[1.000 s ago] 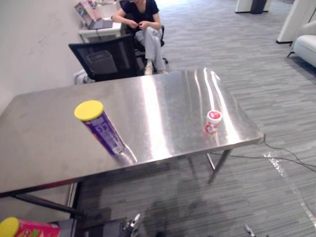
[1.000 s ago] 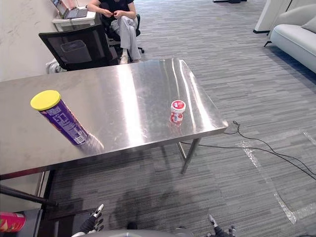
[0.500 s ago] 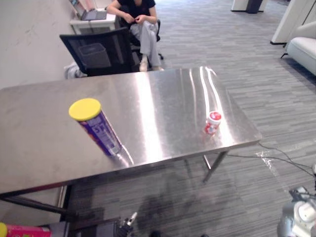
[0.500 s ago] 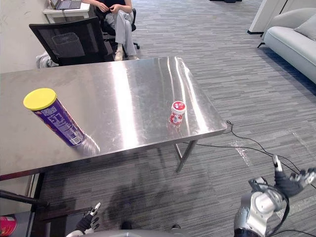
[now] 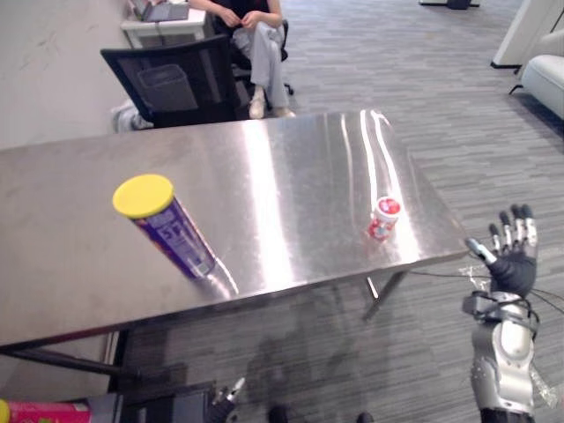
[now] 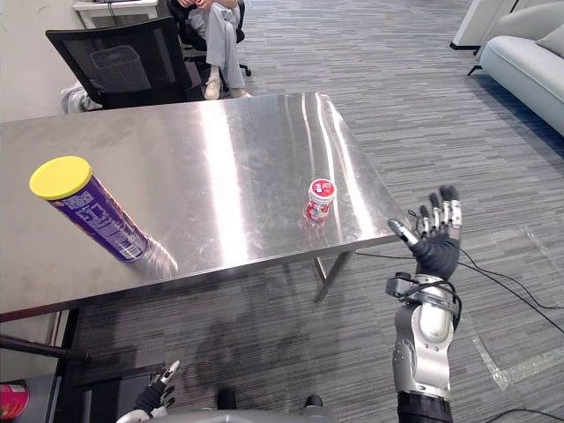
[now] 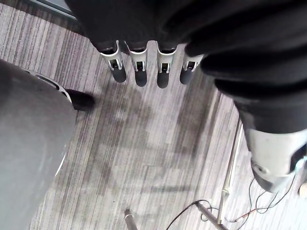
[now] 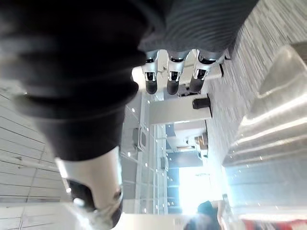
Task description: Put the gum and the chips on the shelf.
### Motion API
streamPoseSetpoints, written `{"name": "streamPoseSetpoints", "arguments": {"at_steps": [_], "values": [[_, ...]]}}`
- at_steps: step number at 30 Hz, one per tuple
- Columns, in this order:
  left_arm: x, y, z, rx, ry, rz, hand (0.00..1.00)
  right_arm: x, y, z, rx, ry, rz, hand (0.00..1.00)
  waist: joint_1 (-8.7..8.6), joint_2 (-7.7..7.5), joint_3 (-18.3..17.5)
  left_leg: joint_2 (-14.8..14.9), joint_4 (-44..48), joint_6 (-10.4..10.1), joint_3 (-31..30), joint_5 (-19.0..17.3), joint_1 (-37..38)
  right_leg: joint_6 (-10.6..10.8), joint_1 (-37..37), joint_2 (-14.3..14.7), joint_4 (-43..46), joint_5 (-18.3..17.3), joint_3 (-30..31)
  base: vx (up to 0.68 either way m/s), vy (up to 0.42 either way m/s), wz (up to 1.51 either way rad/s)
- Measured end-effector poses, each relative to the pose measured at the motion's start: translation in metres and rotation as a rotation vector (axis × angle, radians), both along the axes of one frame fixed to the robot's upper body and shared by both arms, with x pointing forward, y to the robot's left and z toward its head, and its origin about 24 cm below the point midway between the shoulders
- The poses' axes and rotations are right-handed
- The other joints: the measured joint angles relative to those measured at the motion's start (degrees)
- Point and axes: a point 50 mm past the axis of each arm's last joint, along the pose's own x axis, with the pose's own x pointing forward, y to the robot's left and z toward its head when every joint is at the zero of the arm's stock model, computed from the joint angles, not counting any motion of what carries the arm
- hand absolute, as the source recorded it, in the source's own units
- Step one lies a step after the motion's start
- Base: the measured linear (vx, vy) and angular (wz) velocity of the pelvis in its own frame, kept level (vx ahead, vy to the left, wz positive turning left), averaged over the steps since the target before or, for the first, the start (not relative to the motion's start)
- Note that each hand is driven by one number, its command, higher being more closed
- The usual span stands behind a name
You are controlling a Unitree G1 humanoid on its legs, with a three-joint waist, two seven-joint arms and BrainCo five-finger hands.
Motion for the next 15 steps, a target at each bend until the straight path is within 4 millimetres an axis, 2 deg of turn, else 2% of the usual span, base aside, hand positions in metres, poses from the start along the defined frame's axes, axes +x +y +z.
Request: {"name": "streamPoseSetpoints", "arguments": {"at_steps": [4, 15], "values": [[-0.002, 0.000, 0.000, 0.002, 0.002, 0.003, 0.00, 0.004, 0.013, -0.017, -0.007, 0.088, 0.117, 0.00, -0.37, 0.02, -0.01, -0.11, -0.03, 0.16, -0.86, 0.12, -0.07, 0.01, 0.27, -0.14, 0.08, 0.00, -0.96, -0.01, -0.011, 0.09], [-0.004, 0.001, -0.001, 0.006, 0.007, -0.001, 0.00, 0.008, 0.013, -0.038, 0.013, 0.176, 0.070, 0.00, -0.51, 0.18, -0.01, -0.70, -0.33, 0.81, -2.43, 0.59, -0.08, 0.02, 1.06, -0.57, 0.09, -0.01, -2.40, -0.01, -0.002, 0.07]]}}
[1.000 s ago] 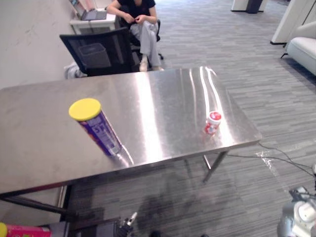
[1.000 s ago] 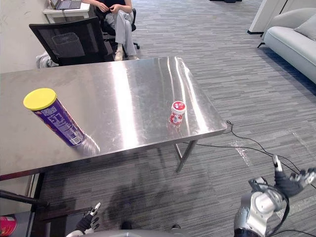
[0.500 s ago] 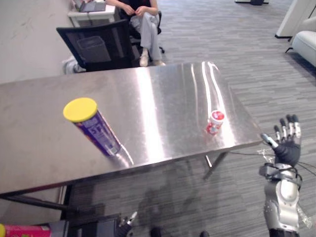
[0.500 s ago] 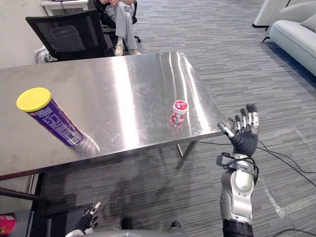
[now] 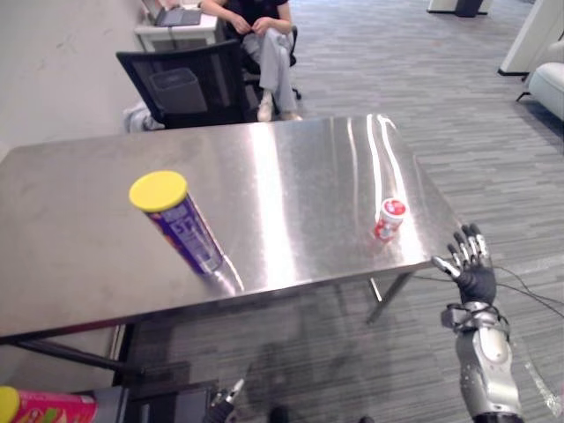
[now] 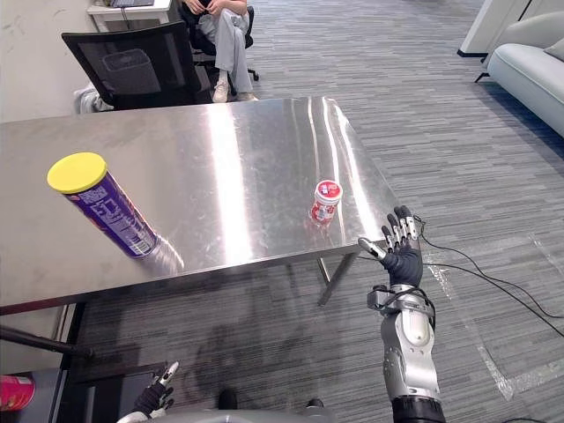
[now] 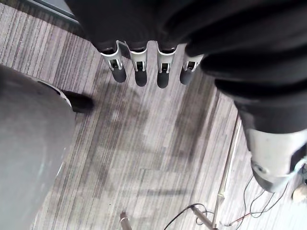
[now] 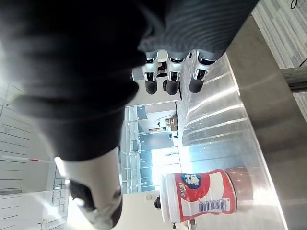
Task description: Put the gum and the chips on the shelf.
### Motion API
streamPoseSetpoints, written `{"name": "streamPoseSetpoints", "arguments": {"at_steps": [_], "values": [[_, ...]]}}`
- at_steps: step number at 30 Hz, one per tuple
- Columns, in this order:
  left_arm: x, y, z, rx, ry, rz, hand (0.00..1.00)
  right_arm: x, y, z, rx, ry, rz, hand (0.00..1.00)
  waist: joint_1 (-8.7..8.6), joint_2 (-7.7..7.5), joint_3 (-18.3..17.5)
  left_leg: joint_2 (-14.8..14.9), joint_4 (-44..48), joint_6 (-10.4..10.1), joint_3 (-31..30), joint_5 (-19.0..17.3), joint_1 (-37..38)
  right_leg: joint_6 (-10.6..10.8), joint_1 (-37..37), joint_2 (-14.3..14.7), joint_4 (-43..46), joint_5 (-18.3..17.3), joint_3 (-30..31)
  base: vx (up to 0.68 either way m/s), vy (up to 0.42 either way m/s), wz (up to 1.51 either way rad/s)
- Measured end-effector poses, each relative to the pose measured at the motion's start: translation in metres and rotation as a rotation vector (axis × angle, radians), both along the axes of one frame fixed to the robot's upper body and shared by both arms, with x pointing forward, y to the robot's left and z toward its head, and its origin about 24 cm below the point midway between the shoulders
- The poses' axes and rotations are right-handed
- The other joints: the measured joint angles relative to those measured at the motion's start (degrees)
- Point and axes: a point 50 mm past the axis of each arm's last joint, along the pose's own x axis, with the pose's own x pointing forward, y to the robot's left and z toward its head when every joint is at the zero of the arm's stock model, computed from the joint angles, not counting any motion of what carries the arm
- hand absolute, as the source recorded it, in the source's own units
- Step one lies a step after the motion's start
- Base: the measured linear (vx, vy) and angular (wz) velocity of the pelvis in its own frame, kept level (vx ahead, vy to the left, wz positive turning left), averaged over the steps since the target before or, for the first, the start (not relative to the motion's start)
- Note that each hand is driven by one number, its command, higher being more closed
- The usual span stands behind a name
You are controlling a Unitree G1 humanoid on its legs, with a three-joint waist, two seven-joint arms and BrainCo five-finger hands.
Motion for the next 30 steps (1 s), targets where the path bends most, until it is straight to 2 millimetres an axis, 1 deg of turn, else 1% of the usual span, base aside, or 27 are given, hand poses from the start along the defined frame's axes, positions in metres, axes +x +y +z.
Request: {"name": "streamPoseSetpoints", "arguments": {"at_steps": [3, 7, 11, 13, 16, 20, 26, 30], "values": [[0.001, -0.001, 0.000, -0.001, -0.001, -0.005, 0.00, 0.005, -0.001, 0.001, -0.010, -0.006, -0.033, 0.00, 0.06, 0.28, 0.19, -0.29, -0.01, 0.08, -0.44, 0.18, -0.20, 0.00, -0.07, -0.07, -0.01, 0.00, -0.40, -0.02, 0.004, 0.08], [0.005, -0.003, 0.002, -0.002, -0.015, -0.027, 0.00, 0.014, -0.002, 0.016, -0.082, -0.063, -0.067, 0.00, 0.28, 0.85, 1.00, -0.37, 0.00, 0.15, -1.55, 0.61, -0.95, 0.00, -0.08, -0.06, -0.05, 0.00, -1.46, 0.00, -0.005, 0.13], [0.007, -0.004, 0.003, -0.004, -0.024, -0.033, 0.00, 0.026, 0.002, 0.029, -0.098, -0.114, -0.056, 0.00, 0.47, 1.08, 1.92, -0.37, 0.06, 0.13, -1.74, 0.70, -0.97, 0.00, 0.11, -0.02, -0.04, 0.01, -1.83, 0.00, -0.004, 0.02], [0.008, -0.004, 0.003, -0.004, -0.028, -0.035, 0.00, 0.030, 0.001, 0.031, -0.123, -0.113, -0.057, 0.00, 0.63, 1.06, 2.04, -0.39, 0.09, 0.13, -1.83, 0.70, -1.00, 0.00, 0.14, -0.04, -0.03, 0.01, -1.95, 0.00, 0.000, 0.00], [0.011, -0.004, 0.004, -0.007, -0.038, -0.041, 0.00, 0.034, -0.001, 0.034, -0.138, -0.112, -0.053, 0.00, 1.31, 1.13, 2.54, -0.43, 0.09, 0.16, -2.24, 0.72, -1.11, 0.00, 0.18, -0.04, -0.03, 0.01, -2.22, 0.01, -0.002, 0.07], [0.015, -0.005, 0.005, -0.013, -0.054, -0.049, 0.00, 0.045, -0.001, 0.037, -0.185, -0.086, -0.036, 0.00, 1.49, 1.17, 3.68, -0.47, 0.04, 0.07, -3.06, 0.98, -1.19, 0.00, 0.47, -0.04, -0.01, 0.01, -3.04, -0.01, -0.004, 0.10], [0.016, -0.005, 0.006, -0.017, -0.061, -0.054, 0.00, 0.052, -0.003, 0.035, -0.242, -0.040, -0.031, 0.00, 1.56, 1.26, 4.09, -0.58, 0.05, 0.16, -4.14, 1.26, -1.52, 0.00, 0.83, -0.08, 0.01, 0.01, -4.07, 0.01, 0.001, 0.09], [0.018, -0.005, 0.007, -0.019, -0.073, -0.059, 0.00, 0.061, -0.002, 0.039, -0.255, -0.036, -0.020, 0.00, 1.57, 1.14, 4.98, -0.61, 0.03, 0.17, -4.46, 1.55, -1.50, -0.01, 1.03, -0.12, 0.05, 0.02, -4.47, 0.00, 0.000, 0.05]]}}
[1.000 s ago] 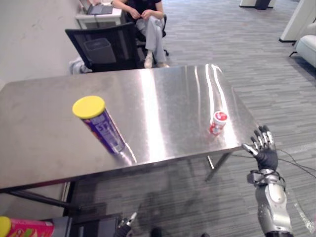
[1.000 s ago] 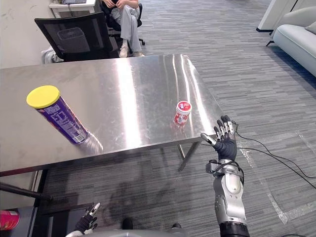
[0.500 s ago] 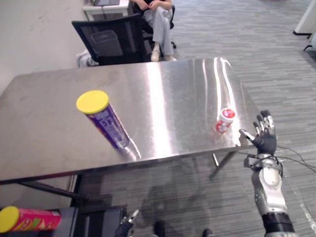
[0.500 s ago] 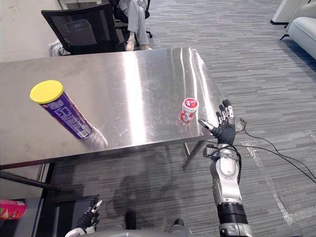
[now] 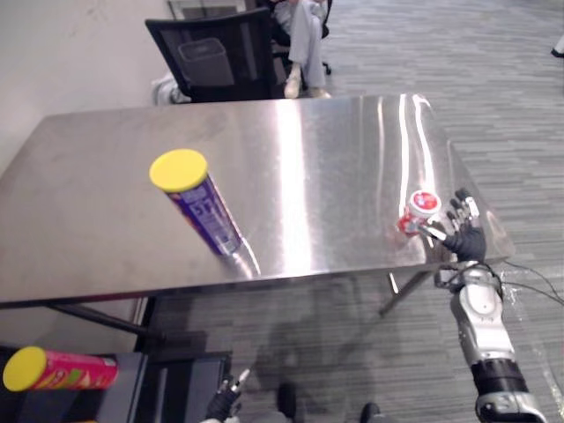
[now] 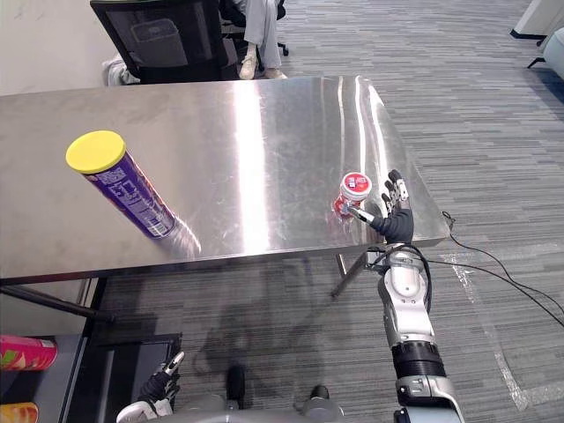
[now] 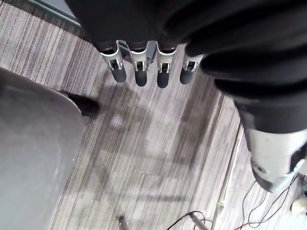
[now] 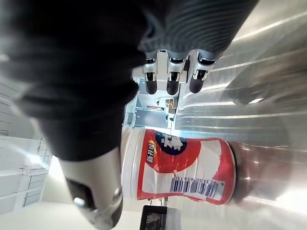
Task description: Put the gum and the chips on the shelf.
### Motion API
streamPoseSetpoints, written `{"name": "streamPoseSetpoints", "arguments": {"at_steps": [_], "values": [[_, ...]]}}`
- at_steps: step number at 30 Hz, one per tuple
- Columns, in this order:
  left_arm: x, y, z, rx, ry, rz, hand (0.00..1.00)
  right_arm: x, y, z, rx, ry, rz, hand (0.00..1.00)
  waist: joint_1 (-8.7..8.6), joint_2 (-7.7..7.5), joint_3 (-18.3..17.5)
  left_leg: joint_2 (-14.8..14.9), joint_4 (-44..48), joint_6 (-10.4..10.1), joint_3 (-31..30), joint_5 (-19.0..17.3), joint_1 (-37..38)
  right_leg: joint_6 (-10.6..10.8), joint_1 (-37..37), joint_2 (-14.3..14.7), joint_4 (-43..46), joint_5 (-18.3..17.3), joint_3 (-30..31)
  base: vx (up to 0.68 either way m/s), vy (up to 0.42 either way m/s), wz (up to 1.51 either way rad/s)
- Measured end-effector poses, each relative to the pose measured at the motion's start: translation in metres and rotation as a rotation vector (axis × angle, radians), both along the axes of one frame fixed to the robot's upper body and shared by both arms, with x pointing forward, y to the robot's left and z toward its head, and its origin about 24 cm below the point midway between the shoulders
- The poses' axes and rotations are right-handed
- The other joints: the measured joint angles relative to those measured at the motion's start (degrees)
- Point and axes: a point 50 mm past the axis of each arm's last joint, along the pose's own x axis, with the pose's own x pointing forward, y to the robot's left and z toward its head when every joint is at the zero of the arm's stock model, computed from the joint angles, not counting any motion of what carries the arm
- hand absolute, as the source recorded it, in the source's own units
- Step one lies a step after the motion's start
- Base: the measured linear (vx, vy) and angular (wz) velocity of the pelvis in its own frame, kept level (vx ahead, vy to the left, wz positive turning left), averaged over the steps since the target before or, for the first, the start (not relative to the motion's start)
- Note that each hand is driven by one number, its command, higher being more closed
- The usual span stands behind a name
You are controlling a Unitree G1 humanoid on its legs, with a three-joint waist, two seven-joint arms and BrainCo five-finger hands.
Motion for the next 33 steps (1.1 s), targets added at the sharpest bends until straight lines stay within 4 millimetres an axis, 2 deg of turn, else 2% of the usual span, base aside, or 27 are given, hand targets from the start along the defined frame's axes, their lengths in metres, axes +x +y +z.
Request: {"name": "streamPoseSetpoints", "arguments": {"at_steps": [7, 14, 19, 20, 33], "values": [[0.002, 0.000, 0.001, -0.002, -0.007, -0.002, 0.00, 0.010, 0.009, 0.002, -0.037, 0.017, 0.043, 0.00, 0.06, 0.12, 0.62, -0.09, -0.04, 0.08, -0.16, 0.23, 0.00, 0.00, 0.07, -0.11, 0.09, 0.00, -0.18, 0.00, 0.001, 0.01], [0.006, 0.000, 0.003, -0.005, -0.031, -0.012, 0.00, 0.021, 0.018, 0.018, -0.082, -0.026, 0.097, 0.00, 0.23, 0.15, 1.93, -0.24, 0.01, 0.17, -0.29, 0.40, -0.02, 0.04, 0.18, -0.31, 0.14, 0.03, -0.49, 0.00, 0.003, 0.01], [0.009, -0.001, 0.005, 0.003, -0.047, -0.030, 0.00, 0.024, 0.020, 0.024, -0.084, -0.045, 0.106, 0.00, 1.33, 0.18, 2.23, -0.25, 0.02, 0.17, -0.46, 0.41, -0.21, 0.08, 0.16, -0.35, 0.16, 0.05, -0.74, 0.01, 0.002, 0.02], [0.010, -0.001, 0.006, 0.006, -0.048, -0.034, 0.00, 0.025, 0.021, 0.026, -0.085, -0.050, 0.109, 1.00, 1.40, 0.18, 2.24, -0.24, 0.02, 0.18, -0.59, 0.43, -0.28, 0.15, 0.15, -0.37, 0.16, 0.10, -0.84, 0.02, 0.006, 0.05], [0.012, 0.000, 0.007, 0.008, -0.061, -0.035, 0.00, 0.033, 0.020, 0.031, -0.077, -0.055, 0.080, 1.00, 1.48, 0.33, 3.19, -0.35, -0.02, 0.29, -1.29, 0.71, -0.31, 0.22, 0.08, -0.74, 0.91, 0.14, -1.19, 0.00, 0.005, 0.02]]}}
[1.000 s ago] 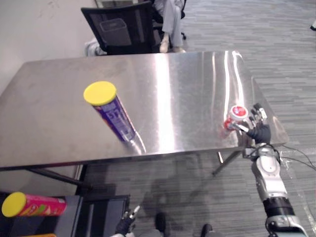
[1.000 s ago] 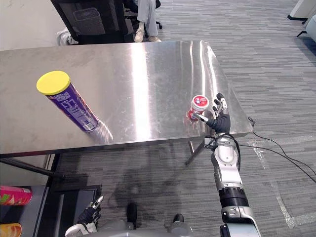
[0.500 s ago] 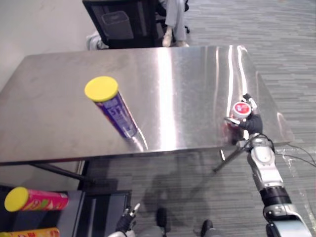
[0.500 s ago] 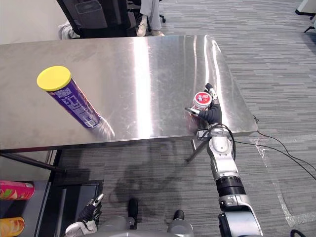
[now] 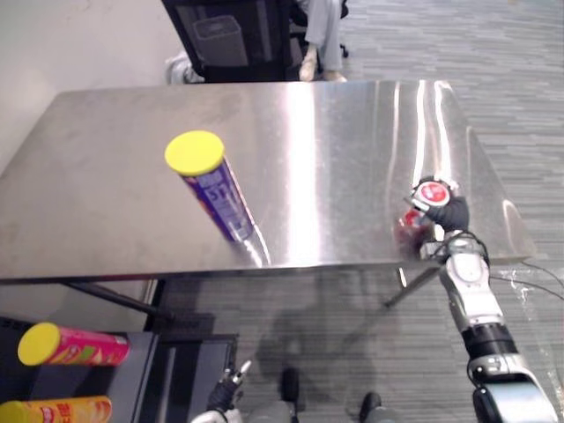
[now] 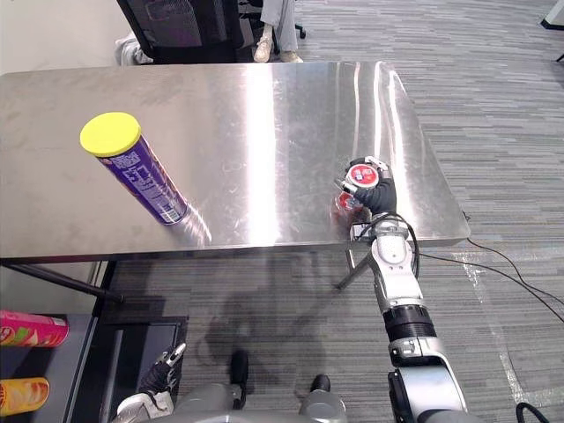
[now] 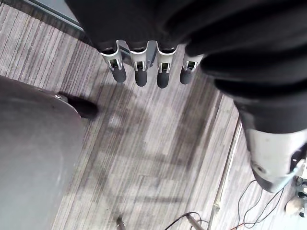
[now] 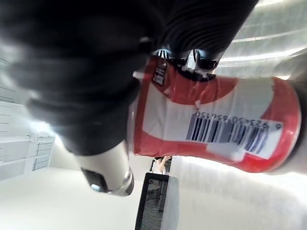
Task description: Put the gum and the chips on the shelf.
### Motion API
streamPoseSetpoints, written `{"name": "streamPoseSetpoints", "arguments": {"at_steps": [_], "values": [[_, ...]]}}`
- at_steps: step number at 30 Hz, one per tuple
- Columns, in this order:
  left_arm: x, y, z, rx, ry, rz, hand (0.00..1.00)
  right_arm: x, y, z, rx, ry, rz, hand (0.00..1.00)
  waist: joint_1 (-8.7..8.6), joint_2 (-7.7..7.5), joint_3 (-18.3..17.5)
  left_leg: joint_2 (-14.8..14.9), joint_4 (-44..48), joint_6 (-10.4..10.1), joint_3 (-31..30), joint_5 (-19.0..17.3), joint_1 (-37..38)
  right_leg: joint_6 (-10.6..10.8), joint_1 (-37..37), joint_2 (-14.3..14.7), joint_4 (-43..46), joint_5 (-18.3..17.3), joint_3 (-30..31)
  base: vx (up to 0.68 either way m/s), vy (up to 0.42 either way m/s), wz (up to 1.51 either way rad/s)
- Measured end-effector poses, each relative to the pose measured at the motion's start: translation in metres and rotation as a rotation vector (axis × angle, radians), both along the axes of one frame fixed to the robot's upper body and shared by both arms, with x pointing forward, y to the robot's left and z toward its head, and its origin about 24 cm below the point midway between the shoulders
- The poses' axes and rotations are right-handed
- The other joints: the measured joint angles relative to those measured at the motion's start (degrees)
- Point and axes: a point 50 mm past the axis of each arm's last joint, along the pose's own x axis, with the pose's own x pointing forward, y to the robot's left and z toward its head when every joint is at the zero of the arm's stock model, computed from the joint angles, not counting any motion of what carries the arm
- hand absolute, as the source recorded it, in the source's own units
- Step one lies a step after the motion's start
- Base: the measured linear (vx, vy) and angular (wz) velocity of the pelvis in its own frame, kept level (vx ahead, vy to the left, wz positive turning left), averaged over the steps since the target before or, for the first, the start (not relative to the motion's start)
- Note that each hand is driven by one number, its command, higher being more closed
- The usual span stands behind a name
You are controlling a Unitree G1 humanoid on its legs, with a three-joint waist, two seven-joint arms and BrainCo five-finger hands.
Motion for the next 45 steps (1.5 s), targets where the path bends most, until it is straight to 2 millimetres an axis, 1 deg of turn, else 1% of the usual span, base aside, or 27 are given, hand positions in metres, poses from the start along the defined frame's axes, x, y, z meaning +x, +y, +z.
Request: {"name": "streamPoseSetpoints", "arguments": {"at_steps": [2, 12, 17, 20, 21, 24, 26, 27, 29, 33, 38, 41, 43, 45], "values": [[0.002, 0.000, 0.001, 0.000, -0.008, -0.001, 0.00, 0.001, 0.001, 0.002, 0.001, -0.008, 0.001, 1.00, 0.01, 0.03, 0.42, 0.01, -0.01, -0.06, -0.02, 0.09, -0.01, 0.00, 0.00, 0.01, 0.00, 0.00, 0.00, 0.00, 0.000, 0.00], [0.002, 0.000, 0.001, 0.006, -0.005, -0.010, 0.00, 0.000, -0.001, 0.000, 0.000, -0.003, 0.006, 1.00, 0.01, 0.02, 0.41, -0.11, 0.02, -0.05, -0.46, 0.10, 0.18, 0.00, 0.42, 0.01, -0.02, -0.03, -0.32, 0.01, 0.001, 0.02], [0.002, 0.000, 0.001, 0.012, -0.004, -0.016, 0.00, -0.011, -0.004, -0.010, -0.001, 0.001, -0.004, 1.00, 0.10, -0.05, 0.35, -0.32, -0.02, -0.06, -2.25, 0.09, 0.88, -0.35, 2.00, -0.02, 0.25, -0.36, -1.58, 0.02, 0.003, 0.17], [0.002, 0.000, 0.001, 0.015, -0.002, -0.016, 0.00, -0.016, -0.004, -0.008, -0.002, -0.016, 0.002, 1.00, 0.03, -0.04, 0.34, -0.22, 0.00, -0.03, -2.27, 0.11, 0.98, -0.35, 1.82, -0.07, 0.90, -0.47, -1.31, 0.00, 0.000, 0.02], [0.002, 0.000, 0.001, 0.015, -0.002, -0.016, 0.00, -0.017, -0.004, -0.006, -0.002, -0.025, 0.004, 1.00, 0.04, -0.07, 0.32, -0.21, 0.00, -0.03, -2.25, 0.11, 1.00, -0.35, 1.82, -0.06, 0.92, -0.47, -1.17, 0.00, 0.000, 0.00], [0.002, 0.002, 0.002, 0.024, -0.001, 0.000, 0.00, -0.027, -0.004, 0.017, 0.001, -0.131, 0.028, 1.00, -0.03, -0.09, 0.22, -0.14, 0.05, -0.03, -2.04, 0.11, 1.02, -0.35, 1.68, -0.01, 0.92, -0.46, -0.75, 0.01, 0.003, -0.04], [-0.001, 0.004, 0.001, 0.030, 0.005, 0.014, 0.00, -0.031, -0.003, 0.028, 0.011, -0.183, 0.045, 1.00, -0.10, -0.31, -0.08, -0.01, 0.08, -0.05, -1.83, 0.09, 1.00, -0.35, 1.48, 0.10, 0.92, -0.46, -0.43, 0.01, -0.004, -0.08], [-0.003, 0.006, 0.001, 0.036, 0.011, 0.025, 0.00, -0.035, -0.003, 0.038, 0.019, -0.227, 0.066, 1.00, -0.06, -0.54, -0.53, 0.13, 0.09, -0.07, -1.58, 0.08, 0.87, -0.36, 1.15, 0.23, 0.93, -0.46, 0.00, 0.01, -0.007, -0.11], [-0.006, 0.009, 0.001, 0.041, 0.020, 0.045, 0.00, -0.042, -0.003, 0.049, 0.000, -0.271, 0.093, 1.00, -0.09, -0.72, -0.68, 0.17, 0.08, -0.07, -1.32, 0.08, 0.88, -0.36, 1.03, 0.33, 0.93, -0.46, 0.32, 0.01, -0.005, -0.09], [-0.015, 0.012, -0.003, 0.047, 0.055, 0.068, 0.00, -0.047, -0.004, 0.054, -0.007, -0.290, 0.129, 1.00, -0.14, -0.86, -2.01, 0.28, 0.00, -0.13, -1.00, 0.04, 0.85, -0.36, 0.86, 0.37, 0.87, -0.46, 0.60, 0.01, -0.001, -0.05], [-0.035, 0.016, -0.008, 0.055, 0.113, 0.101, 0.00, -0.055, -0.002, 0.062, -0.025, -0.315, 0.185, 1.00, -0.22, -1.47, -3.62, 0.38, -0.04, -0.14, -0.28, 0.03, 0.69, -0.37, 0.76, 0.43, -0.07, -0.45, 1.14, 0.00, -0.001, -0.06], [-0.043, 0.018, -0.010, 0.058, 0.142, 0.115, 0.00, -0.057, 0.000, 0.065, -0.028, -0.320, 0.199, 1.00, -0.23, -1.76, -4.74, 0.68, -0.03, -0.20, 0.29, 0.11, 0.18, -0.43, -0.25, 0.66, 0.22, -0.41, 1.96, -0.01, 0.000, -0.10], [-0.046, 0.019, -0.010, 0.060, 0.148, 0.121, 0.00, -0.058, 0.001, 0.068, -0.029, -0.332, 0.203, 1.00, -0.56, -2.01, -5.08, 0.81, -0.03, -0.32, 0.27, 0.21, 0.19, -0.46, -0.24, 0.79, 0.26, -0.40, 1.96, 0.00, -0.004, -0.02], [-0.050, 0.020, -0.011, 0.067, 0.160, 0.127, 0.00, -0.058, 0.000, 0.068, -0.024, -0.336, 0.192, 1.00, -0.84, -2.27, -6.19, 1.01, -0.03, -0.36, 0.24, 0.24, 0.19, -0.48, -0.23, 0.97, 0.30, -0.40, 1.97, 0.00, 0.000, 0.00]]}}
